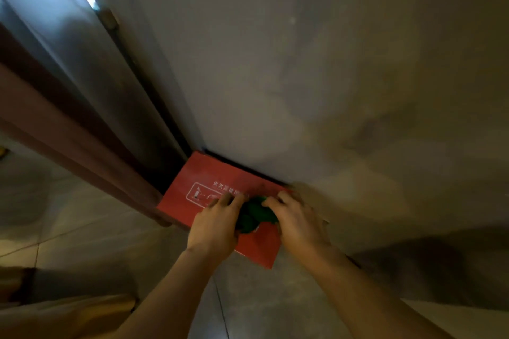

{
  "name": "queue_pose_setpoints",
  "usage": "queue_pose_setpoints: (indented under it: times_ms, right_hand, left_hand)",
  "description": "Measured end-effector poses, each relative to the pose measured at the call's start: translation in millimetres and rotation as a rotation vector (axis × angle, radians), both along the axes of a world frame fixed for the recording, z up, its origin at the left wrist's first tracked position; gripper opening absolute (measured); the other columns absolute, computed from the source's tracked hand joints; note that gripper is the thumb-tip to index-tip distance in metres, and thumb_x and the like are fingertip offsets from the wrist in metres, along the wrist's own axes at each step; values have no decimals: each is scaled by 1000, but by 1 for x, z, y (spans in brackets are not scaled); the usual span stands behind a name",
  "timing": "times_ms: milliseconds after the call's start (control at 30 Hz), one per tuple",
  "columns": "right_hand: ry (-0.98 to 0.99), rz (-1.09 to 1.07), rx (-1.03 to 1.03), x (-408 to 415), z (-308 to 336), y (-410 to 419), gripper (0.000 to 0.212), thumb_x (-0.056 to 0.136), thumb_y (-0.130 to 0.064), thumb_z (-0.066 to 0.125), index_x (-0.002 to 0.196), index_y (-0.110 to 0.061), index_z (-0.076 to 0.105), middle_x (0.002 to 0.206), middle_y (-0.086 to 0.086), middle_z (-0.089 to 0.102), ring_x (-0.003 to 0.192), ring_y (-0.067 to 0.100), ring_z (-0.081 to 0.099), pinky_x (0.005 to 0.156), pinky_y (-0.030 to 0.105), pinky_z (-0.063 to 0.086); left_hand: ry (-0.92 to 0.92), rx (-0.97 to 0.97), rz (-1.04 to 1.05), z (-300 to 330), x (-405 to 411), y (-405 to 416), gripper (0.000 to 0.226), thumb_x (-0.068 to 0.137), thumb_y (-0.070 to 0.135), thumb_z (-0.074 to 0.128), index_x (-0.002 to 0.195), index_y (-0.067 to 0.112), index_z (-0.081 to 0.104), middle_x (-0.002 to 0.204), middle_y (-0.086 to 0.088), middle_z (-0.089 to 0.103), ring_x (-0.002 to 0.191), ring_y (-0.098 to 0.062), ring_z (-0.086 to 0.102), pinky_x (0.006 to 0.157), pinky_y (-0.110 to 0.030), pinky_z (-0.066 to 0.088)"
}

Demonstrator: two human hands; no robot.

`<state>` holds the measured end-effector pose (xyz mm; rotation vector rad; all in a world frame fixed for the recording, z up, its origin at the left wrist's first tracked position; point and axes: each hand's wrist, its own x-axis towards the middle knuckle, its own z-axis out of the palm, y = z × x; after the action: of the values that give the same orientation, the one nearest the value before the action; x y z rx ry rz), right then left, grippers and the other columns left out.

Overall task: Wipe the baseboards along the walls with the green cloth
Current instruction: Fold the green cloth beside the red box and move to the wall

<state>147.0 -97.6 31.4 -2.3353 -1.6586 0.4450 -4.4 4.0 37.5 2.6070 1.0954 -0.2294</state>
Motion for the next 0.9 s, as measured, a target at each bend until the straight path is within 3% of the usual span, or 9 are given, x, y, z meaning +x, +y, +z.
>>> queue_pose_setpoints:
  times_ms: [100,567,900]
  right_hand:
    - [-32,3,67,1,57,-6,51,80,-2,60,124,-27,60,110,6,58,101,31,58,77,41,52]
    - [-315,-58,296,-19,363,-123,60,79,5,63,132,-23,55,115,7,57,107,30,51,75,42,49]
    - [-482,-196,432,-21,482,-272,52,84,3,60,128,-24,56,111,4,57,101,26,52,67,36,44]
  left_hand:
    - [-51,67,-33,54,0,0,60,86,26,71,139,33,44,126,3,55,115,-31,58,75,-43,53]
    - [-333,305,-238,351,-11,-85,53,89,25,72,134,34,47,123,2,56,107,-31,61,76,-46,55]
    - [-428,427,-405,480,10,-210,54,88,22,72,134,32,45,122,1,55,106,-29,60,73,-43,54]
